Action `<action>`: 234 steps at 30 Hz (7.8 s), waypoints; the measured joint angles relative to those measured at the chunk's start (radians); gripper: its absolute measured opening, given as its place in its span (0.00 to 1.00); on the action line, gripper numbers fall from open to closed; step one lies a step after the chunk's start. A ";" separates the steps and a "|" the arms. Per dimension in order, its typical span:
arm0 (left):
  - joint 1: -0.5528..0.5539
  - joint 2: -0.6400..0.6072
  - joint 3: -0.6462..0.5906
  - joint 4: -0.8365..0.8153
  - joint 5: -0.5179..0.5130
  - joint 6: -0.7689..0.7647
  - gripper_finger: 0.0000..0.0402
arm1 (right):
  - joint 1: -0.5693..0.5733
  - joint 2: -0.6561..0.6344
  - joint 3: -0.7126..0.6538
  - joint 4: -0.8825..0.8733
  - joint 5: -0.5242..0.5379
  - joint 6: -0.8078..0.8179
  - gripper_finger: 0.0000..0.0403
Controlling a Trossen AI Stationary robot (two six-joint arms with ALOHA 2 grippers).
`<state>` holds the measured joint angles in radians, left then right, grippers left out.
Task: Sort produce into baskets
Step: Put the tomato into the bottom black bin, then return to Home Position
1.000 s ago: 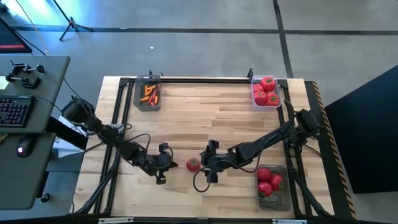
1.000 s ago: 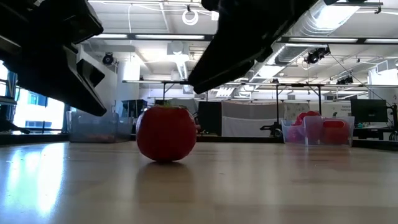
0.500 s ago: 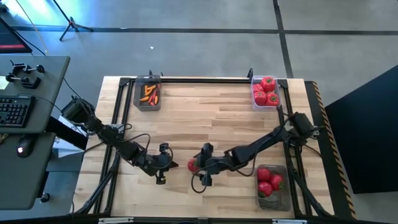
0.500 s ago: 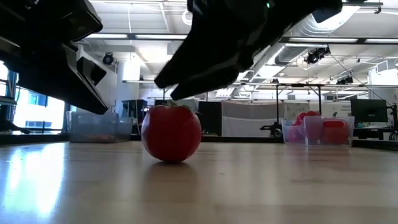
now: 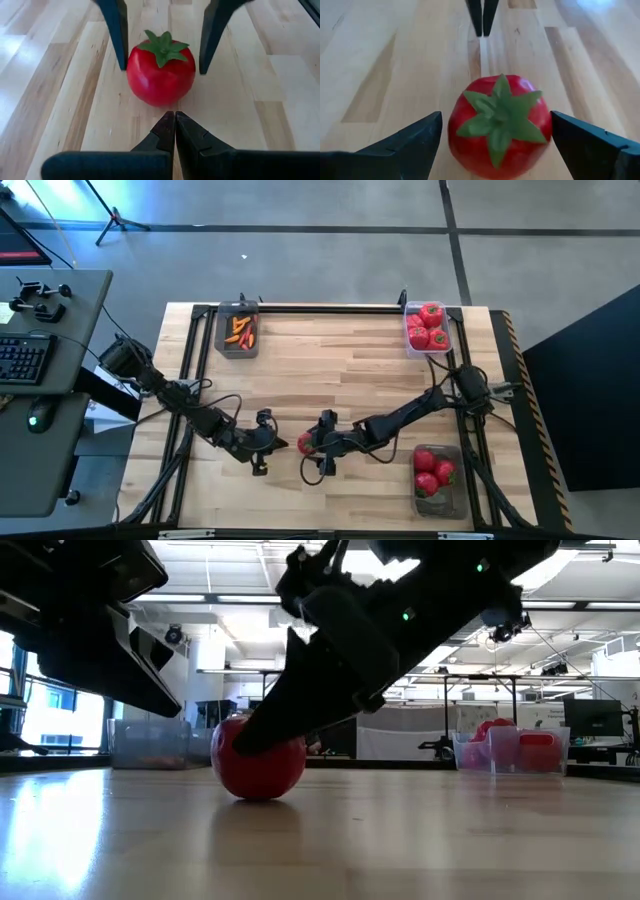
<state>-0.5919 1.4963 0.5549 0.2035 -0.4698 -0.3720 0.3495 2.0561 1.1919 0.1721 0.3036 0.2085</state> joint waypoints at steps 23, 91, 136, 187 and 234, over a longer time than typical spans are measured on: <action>-0.033 0.000 0.000 0.002 -0.093 -0.027 0.00 | 0.179 -0.267 0.000 -0.414 0.076 0.326 0.62; -0.037 0.000 -0.001 -0.029 -0.094 0.000 0.03 | 0.683 -0.390 0.079 -1.399 -0.318 1.592 0.82; 0.357 -0.286 -0.169 0.398 0.366 0.401 0.00 | -0.090 -0.898 -0.613 -0.044 0.080 -0.193 0.00; 0.674 -1.077 -0.511 0.149 0.497 0.368 0.00 | -0.431 -1.882 -1.182 0.101 -0.190 -0.349 0.00; 0.732 -1.493 -0.543 -0.186 0.404 0.366 0.00 | -0.614 -2.051 -1.183 -0.123 -0.103 -0.208 0.00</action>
<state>0.1402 0.0036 0.0120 0.0177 -0.0662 -0.0063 -0.2642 0.0051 0.0090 0.0486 0.2010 0.0001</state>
